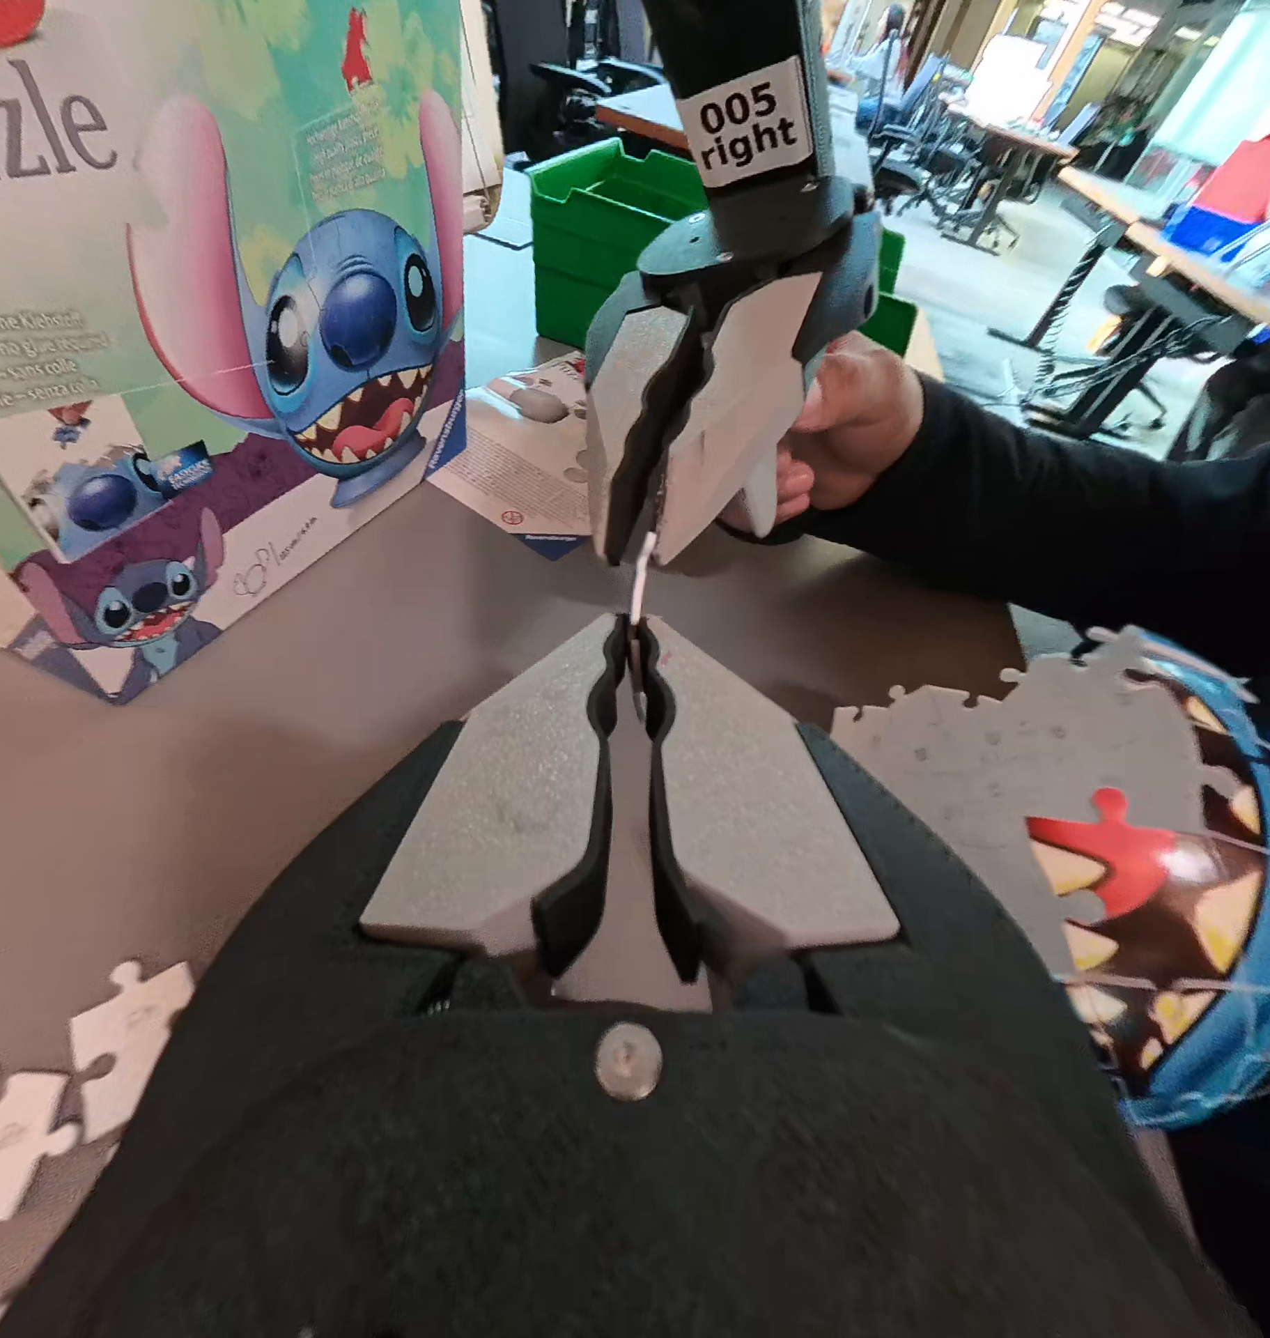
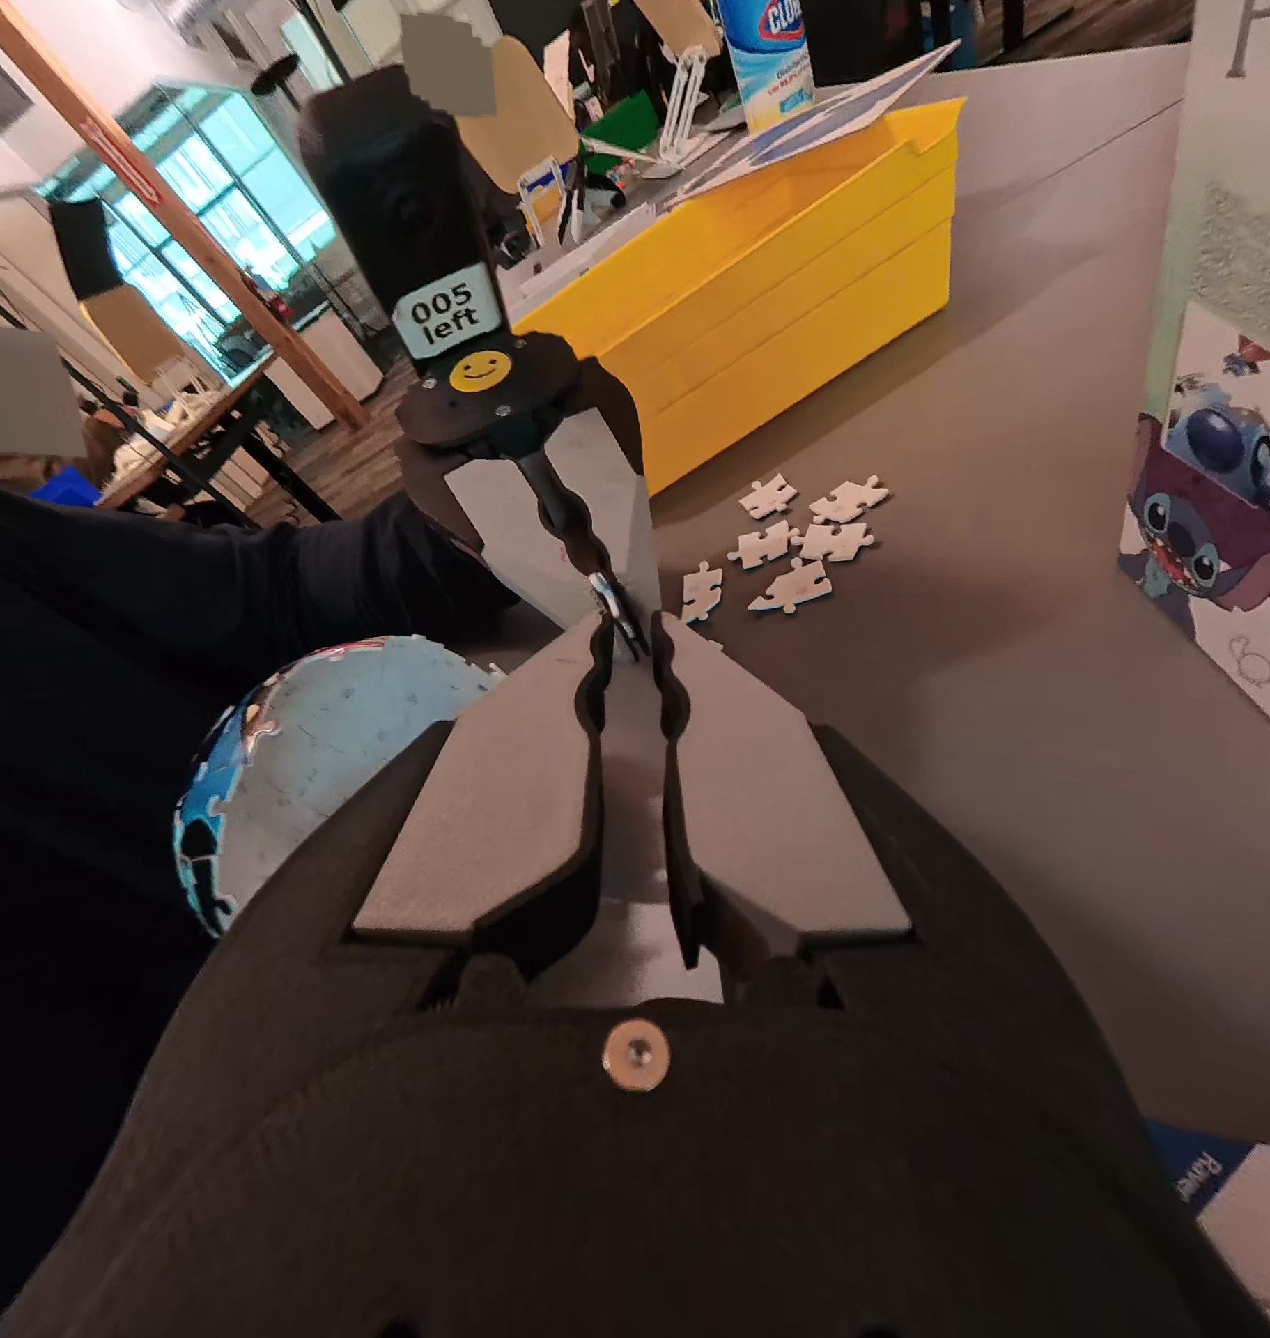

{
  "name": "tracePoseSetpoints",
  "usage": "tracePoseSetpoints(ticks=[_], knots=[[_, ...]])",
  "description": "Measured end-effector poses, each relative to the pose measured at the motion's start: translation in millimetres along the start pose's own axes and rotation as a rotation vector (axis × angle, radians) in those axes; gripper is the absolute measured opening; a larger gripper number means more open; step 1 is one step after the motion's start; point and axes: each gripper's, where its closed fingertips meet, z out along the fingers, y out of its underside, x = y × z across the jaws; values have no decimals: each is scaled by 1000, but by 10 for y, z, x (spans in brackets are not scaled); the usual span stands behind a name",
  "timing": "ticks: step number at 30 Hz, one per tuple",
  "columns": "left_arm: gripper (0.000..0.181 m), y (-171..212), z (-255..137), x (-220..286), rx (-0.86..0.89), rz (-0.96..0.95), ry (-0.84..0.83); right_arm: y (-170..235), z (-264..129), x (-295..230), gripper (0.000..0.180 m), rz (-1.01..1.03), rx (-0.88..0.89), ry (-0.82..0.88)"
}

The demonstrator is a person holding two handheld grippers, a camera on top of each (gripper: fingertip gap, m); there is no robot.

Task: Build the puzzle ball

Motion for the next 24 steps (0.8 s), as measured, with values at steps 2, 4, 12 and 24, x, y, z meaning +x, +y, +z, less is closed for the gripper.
tracePoseSetpoints(ticks=[2, 4, 12, 24], knots=[[0, 9, 16, 43, -4, -17, 27, -6, 6, -30, 7, -1, 5, -19], [0, 8, 25, 61, -7, -18, 29, 5, 30, -81, 1, -10, -1, -40], [27, 10, -32, 11, -20, -22, 27, 9, -15, 23, 0, -23, -12, 39], [31, -23, -177, -371, 20, 7, -154, -61, -266, 251, 0, -90, 10, 190]])
